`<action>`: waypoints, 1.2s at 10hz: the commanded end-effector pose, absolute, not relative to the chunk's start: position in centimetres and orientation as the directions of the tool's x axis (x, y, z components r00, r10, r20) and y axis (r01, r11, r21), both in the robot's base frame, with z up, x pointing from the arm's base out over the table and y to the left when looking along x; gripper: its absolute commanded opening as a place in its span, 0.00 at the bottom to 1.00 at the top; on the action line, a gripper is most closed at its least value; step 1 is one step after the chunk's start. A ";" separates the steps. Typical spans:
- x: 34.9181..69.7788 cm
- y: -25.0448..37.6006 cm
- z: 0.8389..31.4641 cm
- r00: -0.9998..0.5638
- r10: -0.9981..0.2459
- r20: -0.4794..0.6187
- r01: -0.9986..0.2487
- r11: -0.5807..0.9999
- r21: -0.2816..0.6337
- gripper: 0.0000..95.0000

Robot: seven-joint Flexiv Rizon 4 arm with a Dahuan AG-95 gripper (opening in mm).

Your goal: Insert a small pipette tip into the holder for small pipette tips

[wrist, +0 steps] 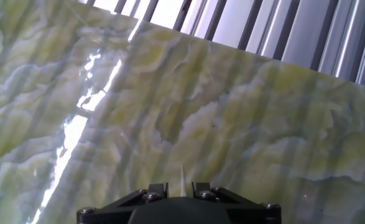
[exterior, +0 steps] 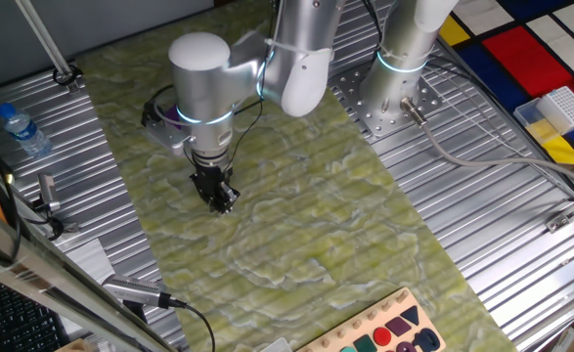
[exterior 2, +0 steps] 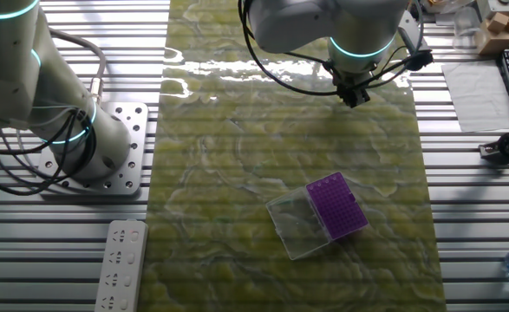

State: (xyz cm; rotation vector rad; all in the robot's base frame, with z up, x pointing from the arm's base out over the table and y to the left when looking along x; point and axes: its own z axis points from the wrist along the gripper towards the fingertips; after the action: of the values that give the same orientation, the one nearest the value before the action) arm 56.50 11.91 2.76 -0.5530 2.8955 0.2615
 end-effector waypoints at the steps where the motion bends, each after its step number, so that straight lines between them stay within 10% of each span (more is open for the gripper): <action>1: 56.5 11.9 2.4 -0.913 -0.351 -0.209 -0.381 0.915 0.130 0.20; 12: 56.4 12.1 1.4 -0.905 -0.384 -0.184 -0.406 0.908 0.102 0.20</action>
State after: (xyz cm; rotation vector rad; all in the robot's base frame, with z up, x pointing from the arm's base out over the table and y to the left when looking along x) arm 56.37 12.13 1.39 -0.6103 2.9096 0.2093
